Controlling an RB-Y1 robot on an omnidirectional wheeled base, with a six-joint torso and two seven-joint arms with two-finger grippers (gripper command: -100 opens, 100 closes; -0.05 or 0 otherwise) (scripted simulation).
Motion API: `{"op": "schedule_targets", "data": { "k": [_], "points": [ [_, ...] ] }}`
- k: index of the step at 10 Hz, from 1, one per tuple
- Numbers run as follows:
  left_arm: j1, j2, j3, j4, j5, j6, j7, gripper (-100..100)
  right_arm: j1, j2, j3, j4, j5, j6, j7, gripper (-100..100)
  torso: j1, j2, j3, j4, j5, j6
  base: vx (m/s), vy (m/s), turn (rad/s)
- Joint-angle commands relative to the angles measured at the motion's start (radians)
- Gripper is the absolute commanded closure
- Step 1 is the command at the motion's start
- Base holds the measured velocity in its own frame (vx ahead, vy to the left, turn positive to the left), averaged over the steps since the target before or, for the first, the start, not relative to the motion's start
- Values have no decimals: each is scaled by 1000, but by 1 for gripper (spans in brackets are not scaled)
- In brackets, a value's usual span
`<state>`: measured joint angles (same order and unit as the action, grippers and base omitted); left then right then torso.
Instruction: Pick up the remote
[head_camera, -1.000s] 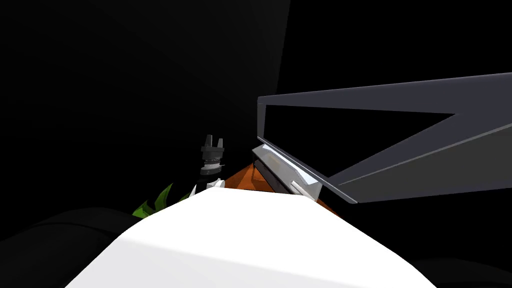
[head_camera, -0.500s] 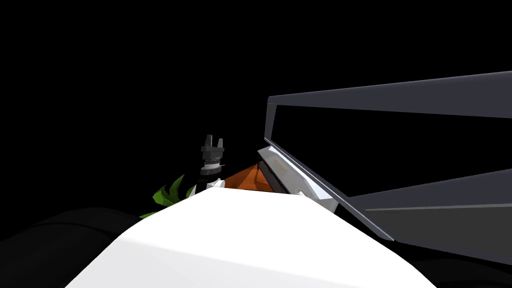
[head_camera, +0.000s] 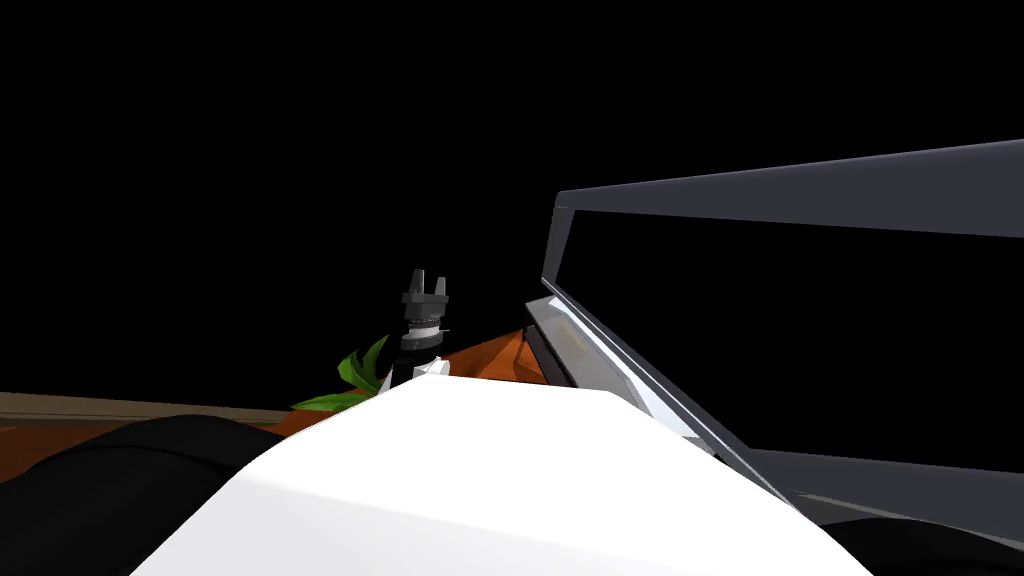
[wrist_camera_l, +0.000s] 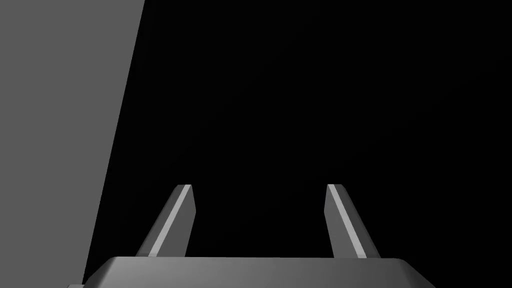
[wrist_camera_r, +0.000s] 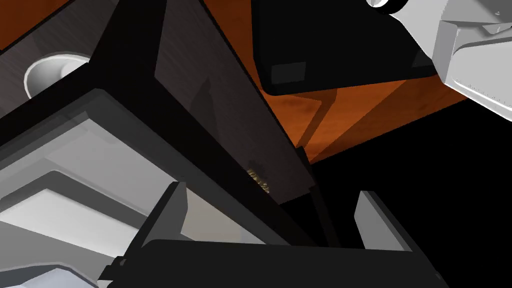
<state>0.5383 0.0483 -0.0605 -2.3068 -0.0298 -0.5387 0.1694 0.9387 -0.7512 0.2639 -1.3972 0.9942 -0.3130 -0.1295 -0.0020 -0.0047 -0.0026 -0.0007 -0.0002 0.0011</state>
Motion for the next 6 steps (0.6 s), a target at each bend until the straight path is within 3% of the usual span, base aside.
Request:
{"op": "schedule_targets", "data": {
  "k": [1,4,6],
  "points": [
    [0,0,0,0,0,0,0,0,26,-28,9,41,50,25,-16,-100,0,0,0,0,0,0,110,-39,445],
    [0,0,0,0,0,0,0,0,36,-36,14,74,105,36,-21,-100,0,-2,-1,0,0,0,66,-31,283],
    [0,0,0,0,0,0,0,0,49,-44,26,132,172,54,-31,-100,1,-3,-2,-1,0,0,88,-28,344]
  ]
}}
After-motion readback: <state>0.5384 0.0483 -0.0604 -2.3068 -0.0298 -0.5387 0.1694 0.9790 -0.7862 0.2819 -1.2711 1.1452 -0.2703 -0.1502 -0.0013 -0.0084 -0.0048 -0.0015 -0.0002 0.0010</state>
